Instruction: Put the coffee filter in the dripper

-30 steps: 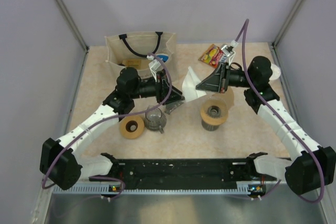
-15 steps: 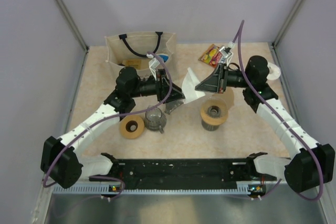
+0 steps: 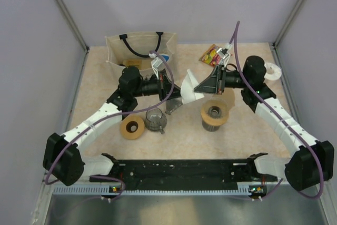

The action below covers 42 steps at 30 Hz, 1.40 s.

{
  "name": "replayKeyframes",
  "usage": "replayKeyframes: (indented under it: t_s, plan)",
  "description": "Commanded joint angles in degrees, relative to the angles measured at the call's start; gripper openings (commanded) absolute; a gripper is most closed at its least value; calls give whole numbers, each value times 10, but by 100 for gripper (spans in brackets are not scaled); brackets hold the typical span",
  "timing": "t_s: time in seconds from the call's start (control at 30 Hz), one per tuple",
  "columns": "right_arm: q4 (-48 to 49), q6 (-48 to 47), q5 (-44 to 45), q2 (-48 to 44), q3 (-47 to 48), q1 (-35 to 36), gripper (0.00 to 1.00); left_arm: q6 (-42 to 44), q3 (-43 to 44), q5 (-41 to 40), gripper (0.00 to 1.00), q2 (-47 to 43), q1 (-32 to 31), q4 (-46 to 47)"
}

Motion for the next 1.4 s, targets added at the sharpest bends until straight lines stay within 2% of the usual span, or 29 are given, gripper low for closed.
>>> replayKeyframes:
  t_s: [0.0, 0.07, 0.13, 0.17, 0.3, 0.33, 0.43, 0.57, 0.7, 0.77, 0.87, 1.0, 1.1, 1.37]
  plan:
    - [22, -6, -6, 5, 9, 11, 12, -9, 21, -9, 0, 2, 0, 41]
    - [8, -15, 4, 4, 11, 10, 22, -6, 16, -17, 0, -2, 0, 38]
    - [-32, -57, 35, 1, 21, 10, 44, 3, 10, -34, 0, -12, -1, 26]
    - [-58, -70, 57, -2, 31, 11, 48, 10, 7, -47, 0, -19, 0, 17]
    - [-179, -164, 198, -24, 66, 11, 68, 64, 19, -139, 0, -50, -1, -96]
    - [-196, -176, 243, -35, 72, 10, 79, 79, 24, -170, 0, -54, -2, -121]
    - [-230, -201, 369, -65, 80, 10, 91, 107, 38, -252, 0, -73, -3, -180]
    - [-230, -195, 437, -79, 84, 10, 92, 150, 82, -420, 0, -57, -26, -270]
    - [-205, -179, 396, -57, 95, 27, 91, 183, 152, -520, 0, -10, -60, -335]
    - [-188, -172, 379, -39, 105, 45, 89, 201, 179, -539, 0, 14, -76, -355]
    - [-177, -156, 357, -7, 123, 65, 84, 212, 207, -543, 0, 40, -94, -369]
    - [-160, -151, 322, 26, 127, 88, 77, 201, 221, -501, 0, 53, -98, -360]
    - [-145, -139, 315, 39, 121, 90, 75, 202, 211, -436, 0, 44, -100, -344]
    - [-44, -71, 258, 69, 102, 90, 72, 218, 148, -343, 0, -8, -101, -272]
